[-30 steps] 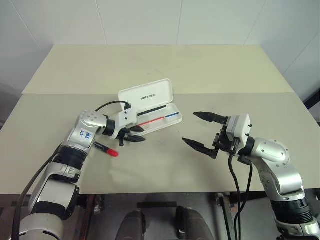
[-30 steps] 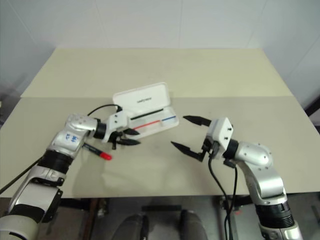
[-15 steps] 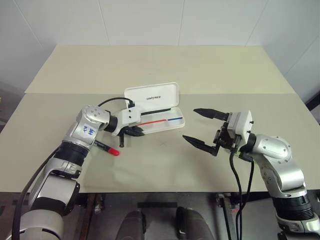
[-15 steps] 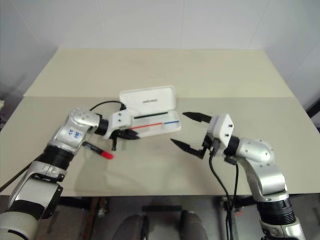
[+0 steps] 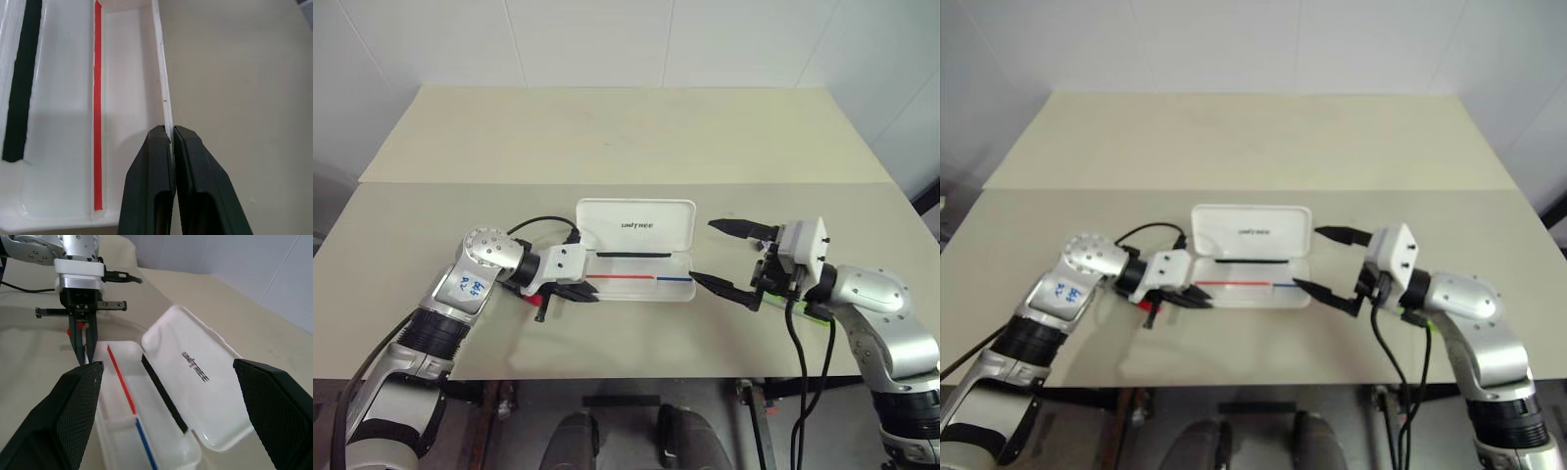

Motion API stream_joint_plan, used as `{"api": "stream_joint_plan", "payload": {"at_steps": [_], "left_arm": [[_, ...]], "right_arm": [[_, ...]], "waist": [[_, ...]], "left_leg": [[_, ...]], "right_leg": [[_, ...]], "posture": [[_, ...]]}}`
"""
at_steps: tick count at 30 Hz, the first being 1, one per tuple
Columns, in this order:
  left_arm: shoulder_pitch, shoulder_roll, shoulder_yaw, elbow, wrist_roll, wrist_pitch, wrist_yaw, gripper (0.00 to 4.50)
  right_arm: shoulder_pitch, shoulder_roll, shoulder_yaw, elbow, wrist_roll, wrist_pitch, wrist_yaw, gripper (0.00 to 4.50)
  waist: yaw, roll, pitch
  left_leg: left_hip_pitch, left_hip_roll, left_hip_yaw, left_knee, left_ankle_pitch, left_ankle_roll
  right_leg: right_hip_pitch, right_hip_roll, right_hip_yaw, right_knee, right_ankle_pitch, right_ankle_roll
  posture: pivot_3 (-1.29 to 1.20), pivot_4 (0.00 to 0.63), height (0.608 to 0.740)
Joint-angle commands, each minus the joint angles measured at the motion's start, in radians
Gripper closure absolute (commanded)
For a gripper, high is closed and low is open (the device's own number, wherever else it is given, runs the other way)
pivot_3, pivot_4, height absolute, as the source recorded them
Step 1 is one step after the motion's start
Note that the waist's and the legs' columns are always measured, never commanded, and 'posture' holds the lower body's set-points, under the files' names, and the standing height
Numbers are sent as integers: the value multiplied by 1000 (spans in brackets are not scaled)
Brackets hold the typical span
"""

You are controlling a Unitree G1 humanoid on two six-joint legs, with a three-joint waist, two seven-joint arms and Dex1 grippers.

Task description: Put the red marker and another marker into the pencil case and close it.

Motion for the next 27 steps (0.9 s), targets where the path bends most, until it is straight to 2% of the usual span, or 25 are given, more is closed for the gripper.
{"api": "stream_joint_plan", "payload": {"at_steps": [1, 10, 17, 20, 27], "left_arm": [[16, 0, -9, -55, -7, 2, -1, 4493], [-2, -24, -40, -28, 17, -25, 5, 4493], [-21, -34, -62, 15, 37, -41, -5, 4493], [-13, -42, -54, 11, 24, -16, -5, 3758], [-10, -52, -36, -23, 3, 14, 13, 1387]], "right_arm": [[45, -52, -75, -62, 63, 26, 42, 0], [88, -144, -158, -46, 103, 59, 105, 0], [88, -151, -140, -79, 147, 106, 133, 0], [94, -145, -124, -91, 153, 112, 151, 0], [94, -117, -101, -48, 122, 74, 170, 0]], "waist": [[3, 0, 0], [4, 0, 0], [7, 0, 0], [6, 0, 0], [2, 0, 0]], "left_leg": [[0, 0, 0, 0, 0, 0], [1, 0, 0, 1, 0, 0], [1, -1, 0, 1, 0, 0], [1, -1, -1, 2, 0, 0], [1, 0, -1, 2, 0, 0]], "right_leg": [[0, 0, 0, 0, 0, 0], [1, 0, 0, 0, 0, 0], [1, -1, 0, 0, 0, 0], [1, -1, 0, 0, 0, 0], [1, 0, 0, 1, 0, 0]], "posture": [[0, 150, 740], [0, 150, 740], [0, 150, 740], [0, 150, 740], [0, 150, 740]]}}
